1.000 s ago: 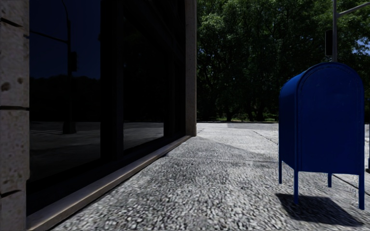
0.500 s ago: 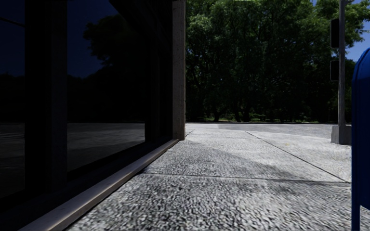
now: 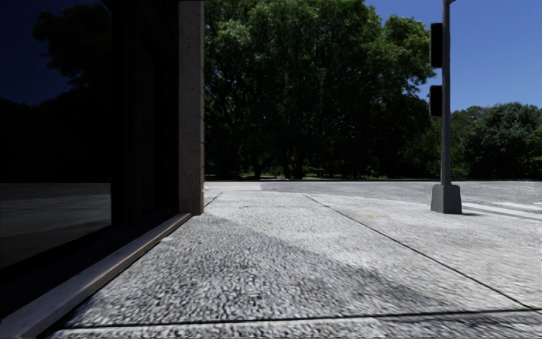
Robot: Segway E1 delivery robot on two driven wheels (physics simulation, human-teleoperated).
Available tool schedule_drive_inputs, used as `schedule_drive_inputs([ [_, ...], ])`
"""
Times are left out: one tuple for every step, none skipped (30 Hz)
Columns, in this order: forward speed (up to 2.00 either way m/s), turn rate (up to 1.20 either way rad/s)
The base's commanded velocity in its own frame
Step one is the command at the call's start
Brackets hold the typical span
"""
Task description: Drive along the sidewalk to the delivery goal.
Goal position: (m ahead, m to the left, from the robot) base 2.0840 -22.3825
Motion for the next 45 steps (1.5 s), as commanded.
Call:
schedule_drive_inputs([
  [1.8, -0.56],
  [1.76, -0.56],
  [1.73, -0.56],
  [1.73, -0.56],
  [1.73, -0.56],
  [1.72, -0.56],
  [1.72, -0.56],
  [1.7, -0.56],
  [1.6, -0.56],
  [1.56, -0.56],
  [1.55, -0.56],
  [1.55, -0.56],
  [1.54, -0.56],
  [1.54, -0.56],
  [1.54, -0.56],
  [1.54, -0.56],
  [1.54, -0.56],
  [1.54, -0.56],
  [1.54, -0.56],
  [1.54, -0.56],
  [1.54, -0.56],
  [1.54, -0.56],
  [1.54, -0.56],
  [1.54, -0.56],
  [1.54, -0.56],
  [1.54, -0.56],
  [1.54, -0.56],
  [1.54, -0.56],
  [1.55, -0.56],
  [1.56, -0.56],
  [1.56, -0.56],
  [1.56, -0.56],
  [1.58, -0.56],
  [1.62, -0.56],
  [1.64, -0.56],
  [1.65, -0.56],
  [1.65, -0.56],
  [1.65, -0.56],
  [1.65, -0.56],
  [1.66, -0.56],
  [1.67, -0.56],
  [1.69, -0.56],
  [1.71, -0.56],
  [1.72, -0.56],
  [1.73, -0.56],
])
